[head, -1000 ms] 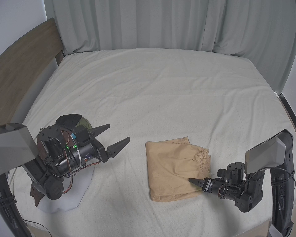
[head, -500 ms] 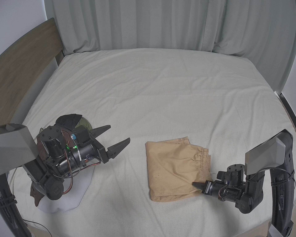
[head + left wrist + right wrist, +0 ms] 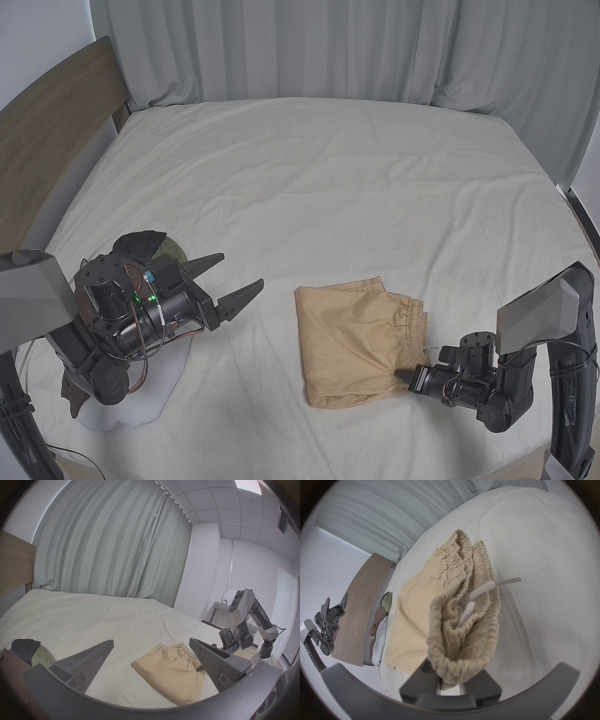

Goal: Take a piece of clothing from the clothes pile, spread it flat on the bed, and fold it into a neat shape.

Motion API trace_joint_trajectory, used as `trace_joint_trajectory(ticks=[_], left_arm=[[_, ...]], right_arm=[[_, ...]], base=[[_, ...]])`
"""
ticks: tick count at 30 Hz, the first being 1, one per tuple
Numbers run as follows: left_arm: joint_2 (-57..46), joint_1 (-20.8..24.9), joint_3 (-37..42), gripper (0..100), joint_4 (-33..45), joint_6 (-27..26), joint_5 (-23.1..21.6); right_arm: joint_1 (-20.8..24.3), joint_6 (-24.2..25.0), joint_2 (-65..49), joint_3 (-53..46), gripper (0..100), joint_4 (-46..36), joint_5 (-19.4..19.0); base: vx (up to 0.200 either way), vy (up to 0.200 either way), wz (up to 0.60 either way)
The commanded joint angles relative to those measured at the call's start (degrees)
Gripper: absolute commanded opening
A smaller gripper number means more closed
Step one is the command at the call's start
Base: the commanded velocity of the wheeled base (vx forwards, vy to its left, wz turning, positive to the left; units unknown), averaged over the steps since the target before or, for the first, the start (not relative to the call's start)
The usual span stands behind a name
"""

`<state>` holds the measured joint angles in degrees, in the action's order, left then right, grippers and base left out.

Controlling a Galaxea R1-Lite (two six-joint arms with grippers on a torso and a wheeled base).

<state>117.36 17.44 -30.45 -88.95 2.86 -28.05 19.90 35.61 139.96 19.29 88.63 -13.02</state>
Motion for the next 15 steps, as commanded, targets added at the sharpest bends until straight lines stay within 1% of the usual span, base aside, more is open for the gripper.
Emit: trace_joint_trajectory(ticks=[1, 10, 15], left_arm=[[0.0, 0.0, 0.0, 100, -0.1, 0.0, 0.0], [0.1, 0.1, 0.1, 100, -0.1, 0.0, 0.0], [0.1, 0.0, 0.1, 100, -0.1, 0.0, -0.1]], right_arm=[[1.0, 0.1, -1.6, -0.3, 0, 0.1, 0.0], [3.1, 0.3, -7.3, -1.3, 0, 0.1, 0.0], [3.9, 0.3, -10.3, -2.4, 0, 0.0, -0.7]], base=[[0.0, 0.0, 0.0], [0.0, 0.0, 0.0], [0.0, 0.0, 0.0]])
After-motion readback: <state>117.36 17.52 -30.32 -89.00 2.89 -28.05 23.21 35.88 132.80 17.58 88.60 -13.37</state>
